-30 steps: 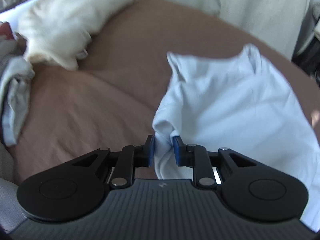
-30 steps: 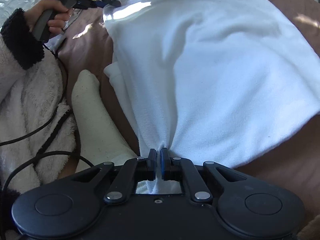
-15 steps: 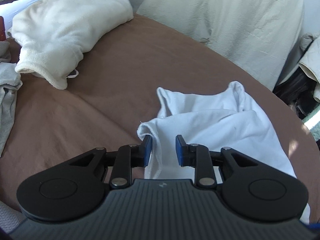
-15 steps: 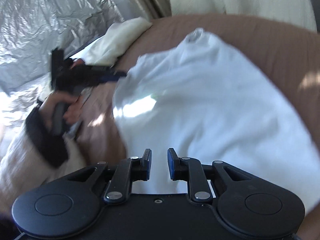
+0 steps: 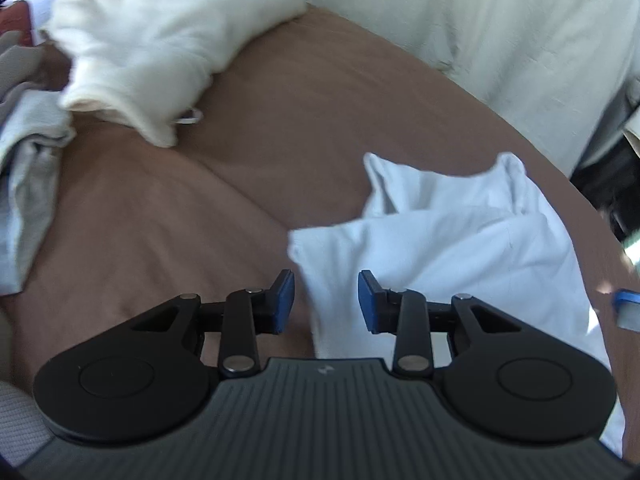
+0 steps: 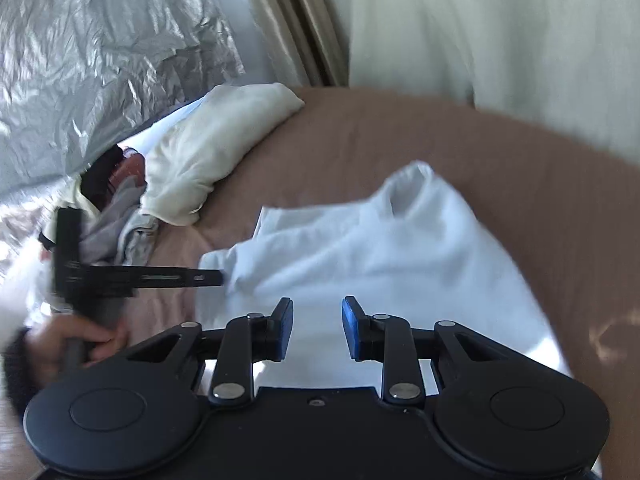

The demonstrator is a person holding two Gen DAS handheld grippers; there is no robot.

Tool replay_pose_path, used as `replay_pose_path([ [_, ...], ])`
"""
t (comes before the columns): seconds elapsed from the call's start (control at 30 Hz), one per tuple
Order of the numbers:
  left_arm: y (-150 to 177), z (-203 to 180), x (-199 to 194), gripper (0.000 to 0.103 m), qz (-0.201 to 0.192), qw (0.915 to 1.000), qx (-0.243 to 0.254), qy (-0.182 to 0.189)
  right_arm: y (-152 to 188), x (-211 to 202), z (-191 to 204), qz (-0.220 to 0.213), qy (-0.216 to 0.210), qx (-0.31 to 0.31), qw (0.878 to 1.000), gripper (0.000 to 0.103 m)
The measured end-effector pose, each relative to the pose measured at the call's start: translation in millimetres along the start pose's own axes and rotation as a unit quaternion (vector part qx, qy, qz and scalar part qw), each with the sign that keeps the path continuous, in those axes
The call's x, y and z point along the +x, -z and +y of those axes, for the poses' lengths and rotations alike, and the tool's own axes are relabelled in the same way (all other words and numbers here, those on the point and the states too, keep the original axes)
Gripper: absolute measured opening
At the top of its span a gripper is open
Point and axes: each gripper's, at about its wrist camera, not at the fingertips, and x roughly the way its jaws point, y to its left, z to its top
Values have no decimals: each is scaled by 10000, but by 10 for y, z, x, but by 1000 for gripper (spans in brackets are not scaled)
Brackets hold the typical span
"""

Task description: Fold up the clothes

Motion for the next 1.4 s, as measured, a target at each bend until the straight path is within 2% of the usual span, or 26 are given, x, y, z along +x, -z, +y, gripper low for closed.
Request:
replay_pose_path([
  [0.07, -48, 52, 71, 33, 186, 9996, -176, 112, -48, 226, 15, -1, 5, -52, 10000, 33],
  [0.17, -175, 91, 221, 33, 383, 9979, -191, 489, -147, 571, -7, -59, 14, -31, 10000, 33],
  [0.27, -290, 16, 226, 33, 118, 9983, 301, 478, -170, 833, 90, -244, 542, -485, 9971, 34],
  [0.37, -318, 17, 207, 33, 24, 9975, 377, 592, -100, 1012, 206, -439, 1000, -1041, 9886, 34],
  [0.4, -326, 32, 214, 33, 62, 9972, 319, 669, -68, 1039, 228, -475, 1047, -1198, 9861, 33],
  [0.47, -347, 52, 248, 33, 159, 9970, 179, 734, -27, 1058, 251, -559, 1087, -1374, 9830, 21],
  [0.53, -359, 70, 249, 33, 186, 9968, 127, 767, -8, 1042, 250, -657, 1074, -1406, 9820, 3],
  [0.57, -364, 66, 261, 33, 216, 9969, 121, 751, 1, 1034, 249, -707, 1068, -1422, 9815, 0],
  [0.67, -366, 50, 309, 33, 337, 9972, 95, 664, -6, 938, 221, -922, 1010, -1331, 9816, 0],
  [0.8, -343, 27, 358, 33, 371, 9974, 118, 608, -88, 710, 29, -1142, 741, -814, 9873, 0],
  [1.0, -317, -1, 355, 33, 287, 9976, 235, 578, -107, 312, -482, -1341, 913, -283, 9863, 0],
  [1.1, -319, -17, 366, 33, 302, 9977, 283, 540, -5, -24, -957, -1419, 1113, 221, 9834, 0],
  [1.27, -327, -31, 394, 33, 351, 9974, 296, 549, 313, -637, -1926, -1277, 1661, 1100, 9716, 0],
  [1.4, -315, -3, 441, 33, 413, 9971, 116, 626, 685, -1086, -2617, -1155, 2144, 1755, 9539, 0],
])
